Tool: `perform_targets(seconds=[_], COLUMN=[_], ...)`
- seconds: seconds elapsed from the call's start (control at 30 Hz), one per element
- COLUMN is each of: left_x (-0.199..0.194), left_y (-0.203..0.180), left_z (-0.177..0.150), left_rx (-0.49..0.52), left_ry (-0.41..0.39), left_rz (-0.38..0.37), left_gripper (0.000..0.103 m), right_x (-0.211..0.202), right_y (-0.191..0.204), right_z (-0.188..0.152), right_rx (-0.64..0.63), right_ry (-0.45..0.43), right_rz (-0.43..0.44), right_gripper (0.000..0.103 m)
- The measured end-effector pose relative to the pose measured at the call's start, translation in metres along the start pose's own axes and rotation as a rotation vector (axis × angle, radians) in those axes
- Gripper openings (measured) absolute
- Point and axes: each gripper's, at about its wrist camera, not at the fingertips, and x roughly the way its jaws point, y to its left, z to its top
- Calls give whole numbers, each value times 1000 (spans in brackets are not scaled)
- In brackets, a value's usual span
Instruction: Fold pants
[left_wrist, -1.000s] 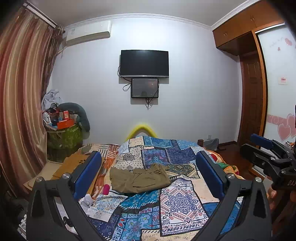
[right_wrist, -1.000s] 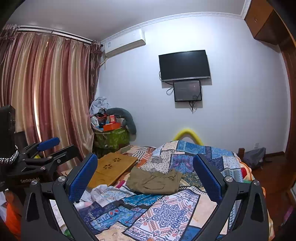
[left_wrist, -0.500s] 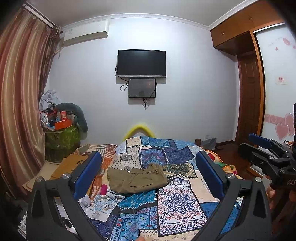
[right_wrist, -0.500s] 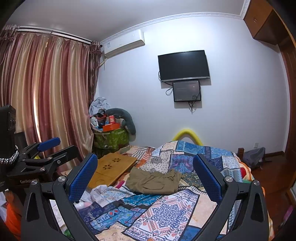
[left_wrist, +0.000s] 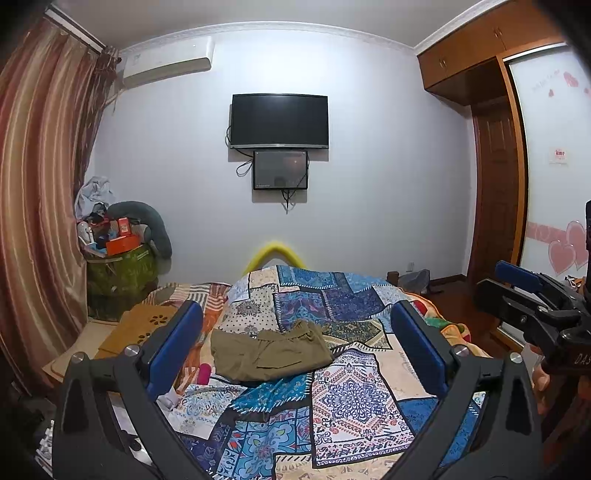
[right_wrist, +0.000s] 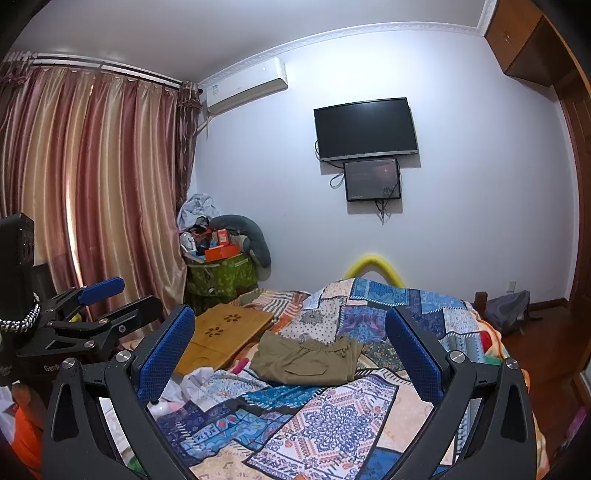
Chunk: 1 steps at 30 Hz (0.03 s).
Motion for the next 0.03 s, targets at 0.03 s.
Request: perform_targets(seconds=[0.03], left_x=[1], left_y=[0], left_z=[0], left_rx=[1], left_ry=[1], left_rz=[1], left_gripper=[103], right_x=[0], right_y=[0], right_z=[-1], right_rx=[1], right_ry=[0], right_rz=[0], right_gripper=[102])
